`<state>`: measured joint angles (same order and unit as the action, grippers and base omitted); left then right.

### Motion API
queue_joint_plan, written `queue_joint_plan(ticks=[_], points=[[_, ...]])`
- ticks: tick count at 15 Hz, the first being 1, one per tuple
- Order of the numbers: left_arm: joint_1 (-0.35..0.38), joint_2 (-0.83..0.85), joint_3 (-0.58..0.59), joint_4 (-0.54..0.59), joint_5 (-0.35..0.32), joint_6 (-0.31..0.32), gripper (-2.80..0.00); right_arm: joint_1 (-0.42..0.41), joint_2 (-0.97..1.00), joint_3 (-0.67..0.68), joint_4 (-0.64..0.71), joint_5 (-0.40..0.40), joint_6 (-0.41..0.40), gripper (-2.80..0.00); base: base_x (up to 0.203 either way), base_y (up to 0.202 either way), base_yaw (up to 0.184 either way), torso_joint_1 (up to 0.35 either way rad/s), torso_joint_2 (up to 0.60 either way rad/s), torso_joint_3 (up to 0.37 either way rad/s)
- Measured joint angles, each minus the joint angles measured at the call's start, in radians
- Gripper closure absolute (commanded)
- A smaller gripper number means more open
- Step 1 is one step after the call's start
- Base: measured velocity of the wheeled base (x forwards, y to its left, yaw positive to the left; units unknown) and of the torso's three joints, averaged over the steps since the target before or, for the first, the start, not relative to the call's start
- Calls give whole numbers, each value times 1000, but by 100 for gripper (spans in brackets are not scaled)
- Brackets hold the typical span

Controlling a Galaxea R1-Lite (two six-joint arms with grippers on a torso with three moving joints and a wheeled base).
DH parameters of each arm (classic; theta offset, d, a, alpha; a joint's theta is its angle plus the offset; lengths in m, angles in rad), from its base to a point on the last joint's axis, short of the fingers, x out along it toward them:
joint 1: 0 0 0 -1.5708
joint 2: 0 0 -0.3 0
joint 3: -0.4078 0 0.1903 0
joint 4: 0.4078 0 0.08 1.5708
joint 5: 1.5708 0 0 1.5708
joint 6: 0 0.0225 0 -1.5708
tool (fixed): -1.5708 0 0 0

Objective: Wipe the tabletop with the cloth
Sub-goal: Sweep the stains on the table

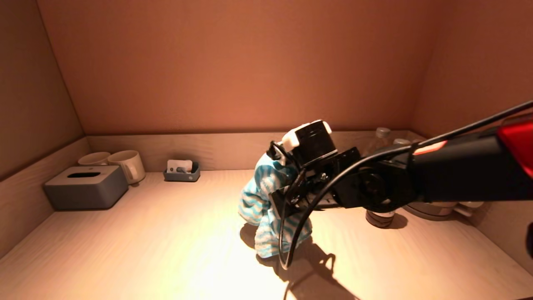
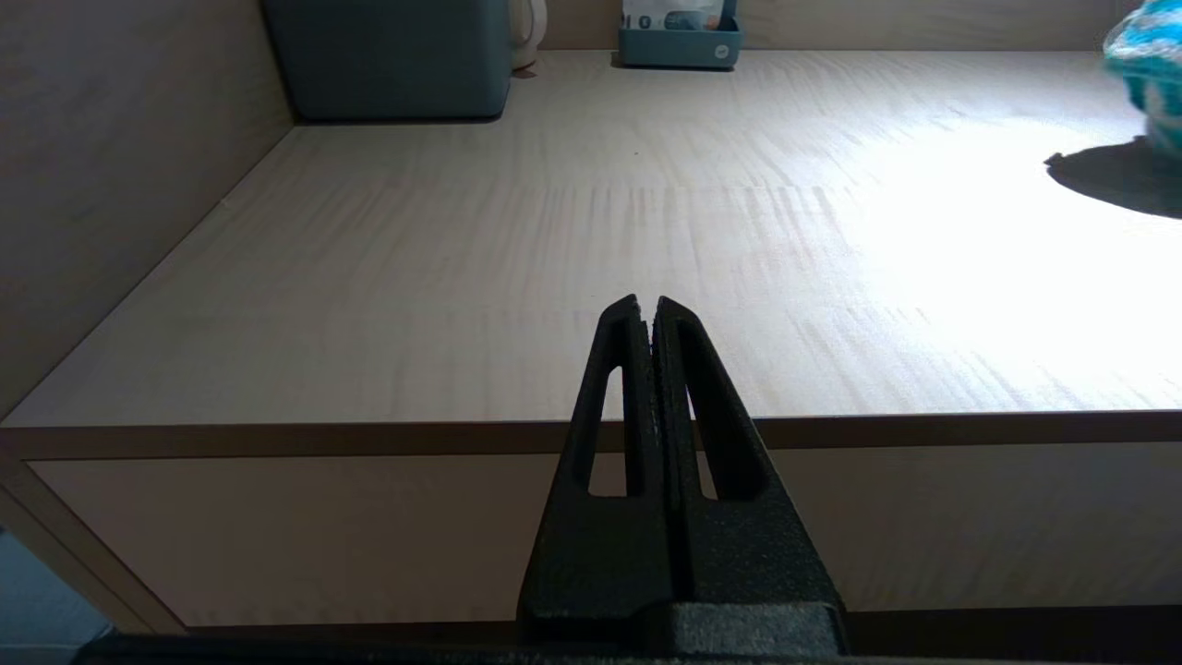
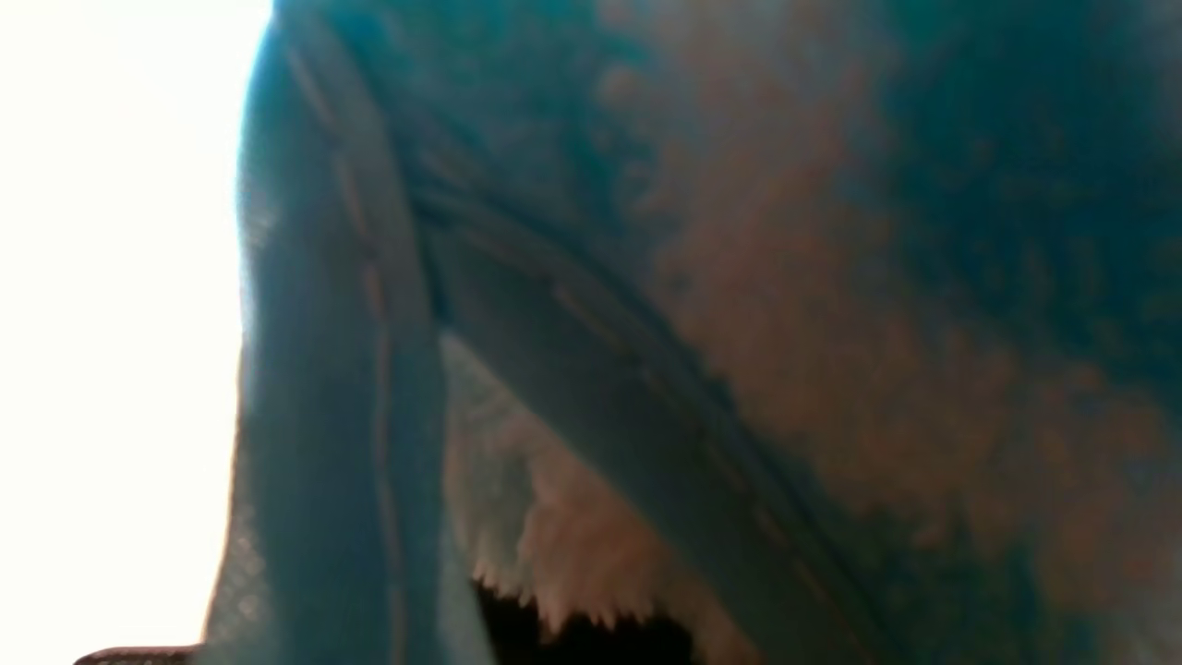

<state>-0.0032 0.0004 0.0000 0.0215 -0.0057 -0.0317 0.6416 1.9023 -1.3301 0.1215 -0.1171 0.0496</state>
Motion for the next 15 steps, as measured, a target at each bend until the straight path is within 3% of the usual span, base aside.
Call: queue_joint_plan(ticks=[4, 15], points=[[0, 0, 0, 0, 0, 0, 0, 54, 64, -45, 6, -22, -3, 0, 0, 0, 0, 0, 0, 0], [0, 0, 0, 0, 0, 0, 0, 88, 149, -58, 16, -19, 4, 0, 0, 0, 0, 0, 0, 0]])
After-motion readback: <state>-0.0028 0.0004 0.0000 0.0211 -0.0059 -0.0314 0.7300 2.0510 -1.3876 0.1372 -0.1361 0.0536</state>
